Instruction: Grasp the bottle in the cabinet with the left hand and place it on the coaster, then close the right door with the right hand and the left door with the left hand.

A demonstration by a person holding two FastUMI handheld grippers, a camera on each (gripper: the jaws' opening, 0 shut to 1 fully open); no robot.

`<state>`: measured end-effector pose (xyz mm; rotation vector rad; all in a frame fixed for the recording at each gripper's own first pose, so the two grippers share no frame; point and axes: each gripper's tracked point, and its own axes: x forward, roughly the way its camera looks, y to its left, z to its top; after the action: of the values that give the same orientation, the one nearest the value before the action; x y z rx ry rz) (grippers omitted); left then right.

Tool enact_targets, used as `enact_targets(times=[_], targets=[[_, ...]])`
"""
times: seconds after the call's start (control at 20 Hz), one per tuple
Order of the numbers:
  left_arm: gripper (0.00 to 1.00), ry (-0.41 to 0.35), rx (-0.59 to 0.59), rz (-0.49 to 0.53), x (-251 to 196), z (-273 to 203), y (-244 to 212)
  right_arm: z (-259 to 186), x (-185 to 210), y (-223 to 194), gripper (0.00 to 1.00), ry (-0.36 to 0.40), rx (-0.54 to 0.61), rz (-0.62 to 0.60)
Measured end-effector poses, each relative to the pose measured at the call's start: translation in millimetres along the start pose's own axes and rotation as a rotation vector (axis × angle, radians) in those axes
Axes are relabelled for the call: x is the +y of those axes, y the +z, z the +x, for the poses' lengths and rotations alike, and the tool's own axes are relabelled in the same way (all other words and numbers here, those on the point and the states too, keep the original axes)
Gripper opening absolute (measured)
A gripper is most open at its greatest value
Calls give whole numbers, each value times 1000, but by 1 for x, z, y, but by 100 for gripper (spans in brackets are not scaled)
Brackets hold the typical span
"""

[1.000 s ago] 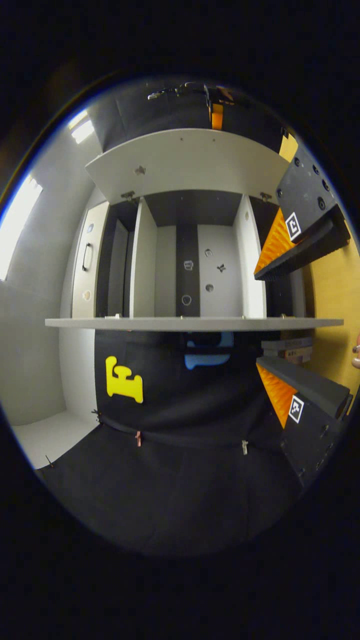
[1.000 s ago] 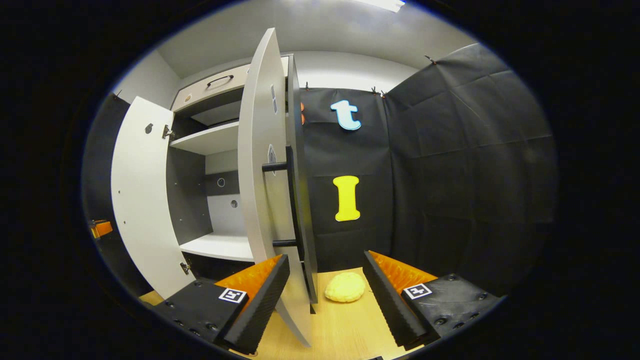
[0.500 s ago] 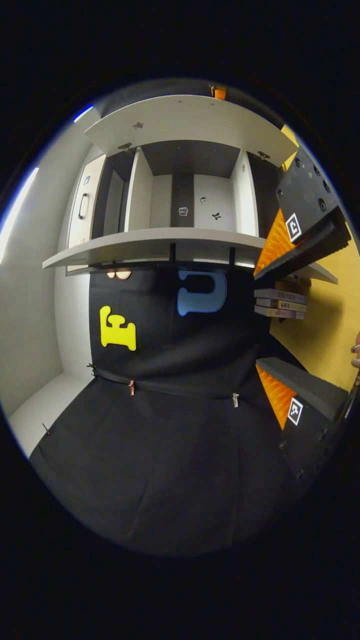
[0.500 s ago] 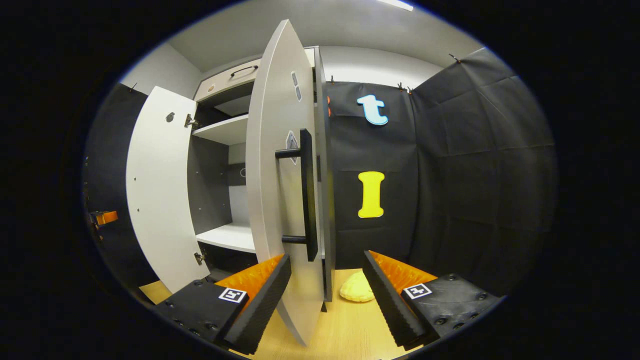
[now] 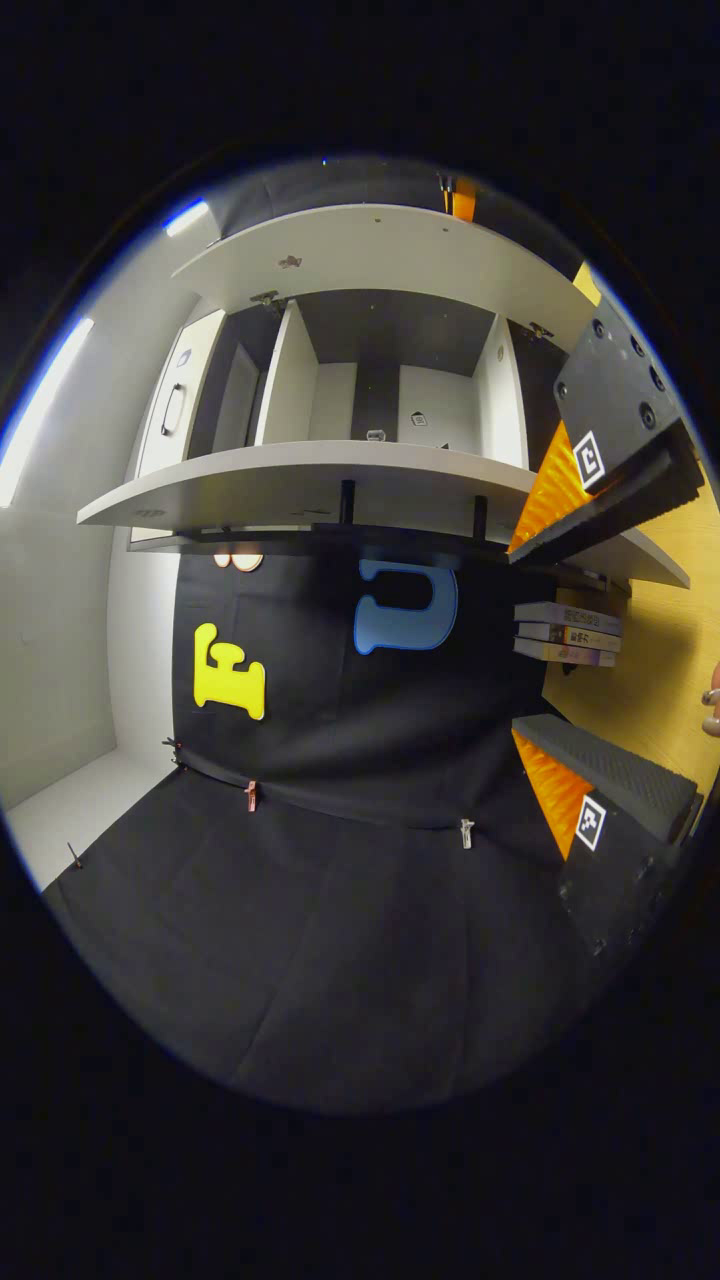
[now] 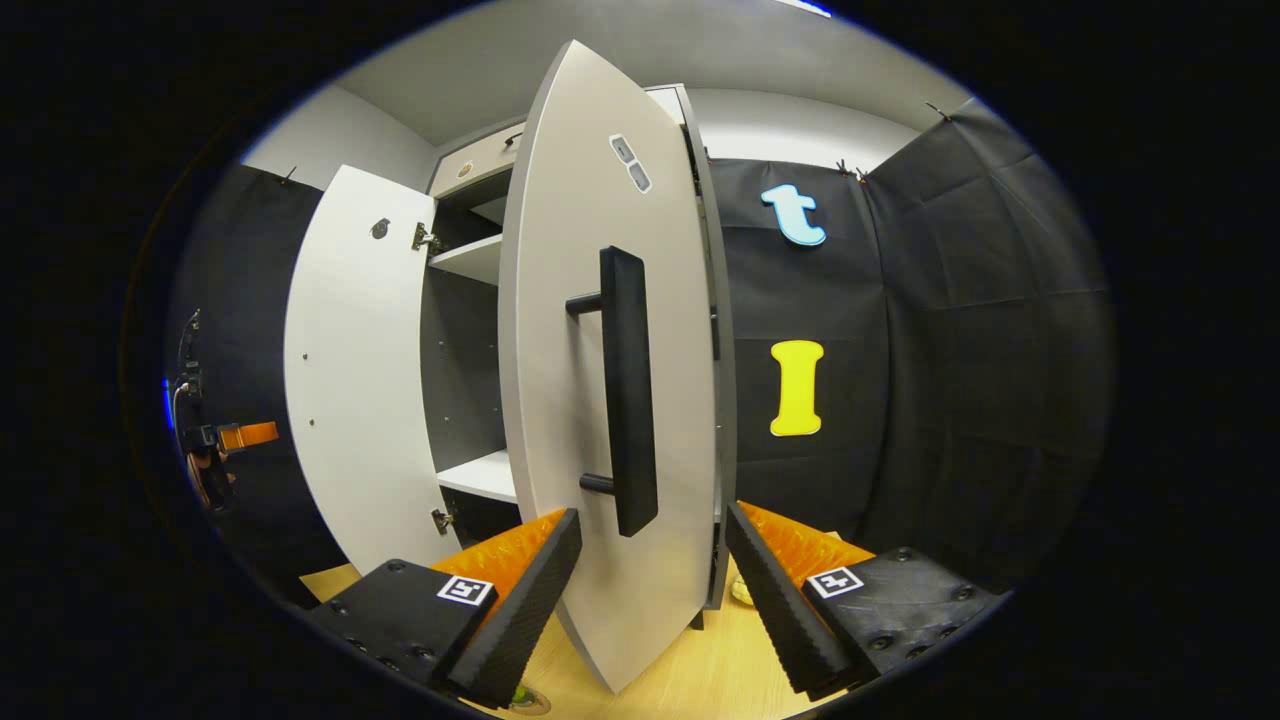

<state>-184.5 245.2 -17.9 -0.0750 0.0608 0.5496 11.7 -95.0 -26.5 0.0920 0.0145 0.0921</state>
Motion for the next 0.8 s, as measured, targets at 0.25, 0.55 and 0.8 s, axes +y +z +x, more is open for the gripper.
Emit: enact_targets(times=[0.25, 0.55, 0.8], targets=[[95, -20, 40, -17, 4, 9, -18, 28, 32, -6, 98, 54, 5, 22], [95, -35, 60, -1, 10, 18, -22, 61, 78, -20, 98, 157, 33, 37], [95, -133, 51, 12, -16, 24, -17, 48, 65, -8, 98, 121, -2, 69]])
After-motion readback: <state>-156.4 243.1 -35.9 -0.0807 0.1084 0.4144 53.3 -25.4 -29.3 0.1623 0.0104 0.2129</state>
